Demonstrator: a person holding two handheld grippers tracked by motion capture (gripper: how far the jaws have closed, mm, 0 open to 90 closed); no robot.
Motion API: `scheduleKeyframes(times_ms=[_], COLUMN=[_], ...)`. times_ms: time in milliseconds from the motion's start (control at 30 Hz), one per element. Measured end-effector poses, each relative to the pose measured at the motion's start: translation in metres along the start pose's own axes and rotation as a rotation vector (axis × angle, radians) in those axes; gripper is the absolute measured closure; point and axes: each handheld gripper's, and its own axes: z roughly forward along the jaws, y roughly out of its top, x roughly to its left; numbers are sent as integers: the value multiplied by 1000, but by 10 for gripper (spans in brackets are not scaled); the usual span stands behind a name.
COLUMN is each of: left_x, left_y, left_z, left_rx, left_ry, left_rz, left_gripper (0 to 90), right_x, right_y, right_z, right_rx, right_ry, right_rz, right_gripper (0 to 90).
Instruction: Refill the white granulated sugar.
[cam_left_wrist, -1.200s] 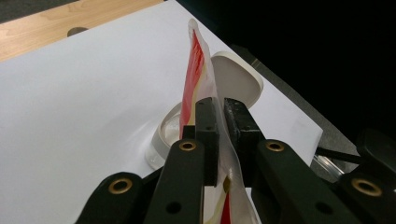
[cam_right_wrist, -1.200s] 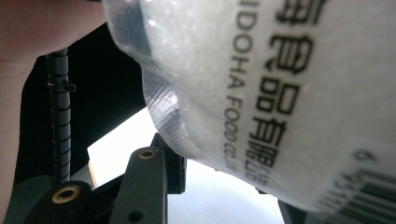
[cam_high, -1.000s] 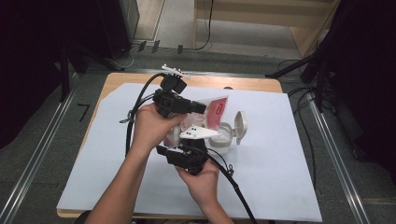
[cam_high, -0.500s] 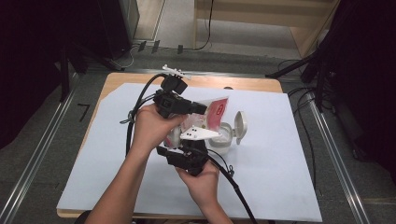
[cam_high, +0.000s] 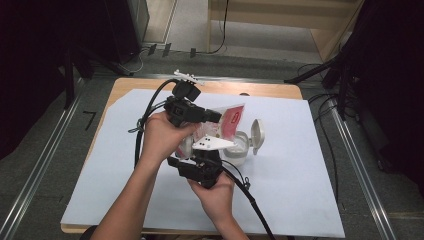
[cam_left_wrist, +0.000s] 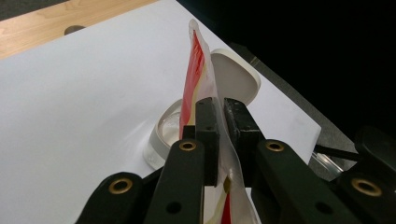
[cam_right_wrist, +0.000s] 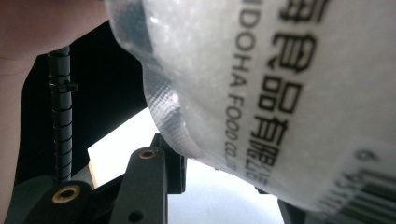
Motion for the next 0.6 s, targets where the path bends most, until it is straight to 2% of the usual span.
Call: scheduleKeyframes(times_ms=[333, 600], left_x=[2, -1], left_y=[0, 0], left_z=[0, 0], left_rx=[-11, -4], left_ry=[-6, -2], left_rz=[-13, -11], left_gripper=[857, 858], right_x=[1, 2], right_y=[0, -1], right_z=[3, 3], right_rx=[-10, -25], right_ry=[-14, -17], right_rz=[1, 4], right_gripper=[640, 640])
